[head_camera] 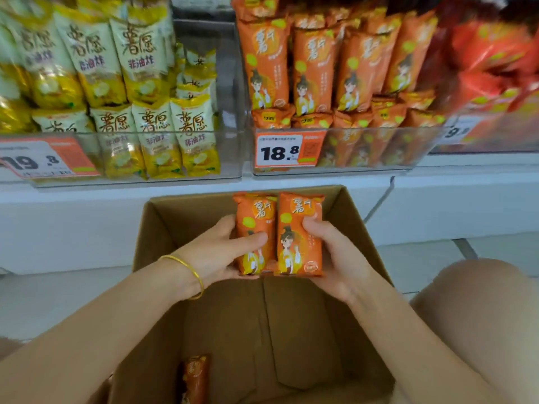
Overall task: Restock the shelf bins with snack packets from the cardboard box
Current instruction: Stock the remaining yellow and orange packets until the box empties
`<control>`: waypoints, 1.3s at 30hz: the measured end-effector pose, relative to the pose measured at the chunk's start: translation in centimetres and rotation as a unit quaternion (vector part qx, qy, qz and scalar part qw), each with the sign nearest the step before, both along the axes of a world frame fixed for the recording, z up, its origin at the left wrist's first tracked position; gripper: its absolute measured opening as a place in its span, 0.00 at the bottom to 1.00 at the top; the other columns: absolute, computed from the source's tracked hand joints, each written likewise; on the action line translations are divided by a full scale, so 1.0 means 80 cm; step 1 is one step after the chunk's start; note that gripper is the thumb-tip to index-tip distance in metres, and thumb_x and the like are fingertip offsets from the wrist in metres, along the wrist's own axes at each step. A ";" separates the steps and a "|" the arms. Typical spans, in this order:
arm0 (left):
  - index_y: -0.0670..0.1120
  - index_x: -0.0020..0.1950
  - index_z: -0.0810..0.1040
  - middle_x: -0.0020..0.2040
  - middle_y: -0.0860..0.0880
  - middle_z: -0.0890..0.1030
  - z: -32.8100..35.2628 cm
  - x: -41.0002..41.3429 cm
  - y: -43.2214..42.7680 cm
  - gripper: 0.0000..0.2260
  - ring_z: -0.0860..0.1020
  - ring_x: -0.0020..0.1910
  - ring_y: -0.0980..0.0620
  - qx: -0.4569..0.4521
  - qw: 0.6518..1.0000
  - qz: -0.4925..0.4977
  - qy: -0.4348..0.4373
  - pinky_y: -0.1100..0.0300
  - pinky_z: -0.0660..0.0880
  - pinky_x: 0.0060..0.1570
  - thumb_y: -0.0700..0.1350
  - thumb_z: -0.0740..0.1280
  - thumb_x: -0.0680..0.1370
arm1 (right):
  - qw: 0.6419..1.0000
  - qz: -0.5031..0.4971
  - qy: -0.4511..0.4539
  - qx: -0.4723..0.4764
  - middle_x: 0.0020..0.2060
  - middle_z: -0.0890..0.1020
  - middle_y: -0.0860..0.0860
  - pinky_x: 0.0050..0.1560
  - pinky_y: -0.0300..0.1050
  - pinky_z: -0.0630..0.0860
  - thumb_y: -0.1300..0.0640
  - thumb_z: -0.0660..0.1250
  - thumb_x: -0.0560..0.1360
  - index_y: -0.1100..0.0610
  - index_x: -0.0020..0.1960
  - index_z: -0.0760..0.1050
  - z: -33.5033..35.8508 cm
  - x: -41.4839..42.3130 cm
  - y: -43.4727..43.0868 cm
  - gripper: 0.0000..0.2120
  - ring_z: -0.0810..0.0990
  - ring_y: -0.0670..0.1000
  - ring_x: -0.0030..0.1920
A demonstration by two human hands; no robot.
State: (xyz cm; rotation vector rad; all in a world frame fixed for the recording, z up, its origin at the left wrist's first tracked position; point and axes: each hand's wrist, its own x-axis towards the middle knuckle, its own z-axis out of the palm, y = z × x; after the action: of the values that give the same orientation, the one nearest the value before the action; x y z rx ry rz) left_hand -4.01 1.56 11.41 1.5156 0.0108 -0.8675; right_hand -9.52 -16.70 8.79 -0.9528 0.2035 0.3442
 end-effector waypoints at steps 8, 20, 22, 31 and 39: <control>0.51 0.61 0.70 0.54 0.48 0.80 0.073 -0.011 -0.088 0.15 0.82 0.48 0.52 -0.017 0.988 -0.052 -0.142 0.52 0.81 0.47 0.47 0.67 0.76 | 0.985 0.032 -0.163 -0.039 0.63 0.72 0.70 0.65 0.69 0.66 0.49 0.79 0.64 0.68 0.69 0.64 0.078 -0.020 -0.069 0.43 0.72 0.68 0.62; 0.42 0.66 0.72 0.64 0.42 0.72 0.147 0.088 -0.217 0.27 0.69 0.64 0.39 0.337 0.560 0.020 -0.757 0.44 0.66 0.61 0.48 0.74 0.69 | 0.944 -0.175 -0.243 -0.141 0.64 0.74 0.64 0.63 0.67 0.70 0.53 0.80 0.56 0.61 0.69 0.68 0.174 0.075 -0.241 0.44 0.72 0.67 0.65; 0.42 0.69 0.68 0.68 0.41 0.70 0.162 0.115 -0.230 0.37 0.67 0.67 0.39 0.413 0.497 -0.020 -0.763 0.41 0.61 0.63 0.55 0.76 0.65 | 0.944 -0.157 -0.243 -0.158 0.61 0.77 0.60 0.61 0.64 0.73 0.55 0.74 0.60 0.57 0.65 0.71 0.179 0.094 -0.253 0.34 0.75 0.64 0.62; 0.39 0.68 0.69 0.57 0.40 0.76 0.161 0.157 -0.237 0.48 0.75 0.57 0.39 0.471 0.417 -0.088 -0.772 0.32 0.57 0.67 0.60 0.78 0.54 | 0.939 -0.096 -0.275 -0.183 0.50 0.84 0.47 0.49 0.46 0.79 0.51 0.78 0.57 0.51 0.58 0.75 0.168 0.142 -0.247 0.30 0.82 0.50 0.52; 0.38 0.69 0.68 0.62 0.40 0.76 0.153 0.163 -0.218 0.49 0.74 0.61 0.40 0.466 0.415 -0.090 -0.776 0.32 0.60 0.66 0.62 0.78 0.56 | 0.919 -0.119 -0.288 -0.243 0.62 0.76 0.55 0.56 0.50 0.77 0.47 0.79 0.56 0.42 0.53 0.80 0.154 0.153 -0.230 0.26 0.78 0.53 0.61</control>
State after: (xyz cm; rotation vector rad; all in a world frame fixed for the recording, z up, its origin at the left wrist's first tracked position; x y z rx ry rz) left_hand 9.07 -15.85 23.67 2.8747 -1.2508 0.9977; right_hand 2.73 -35.11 21.14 -1.4614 -0.1477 -0.2360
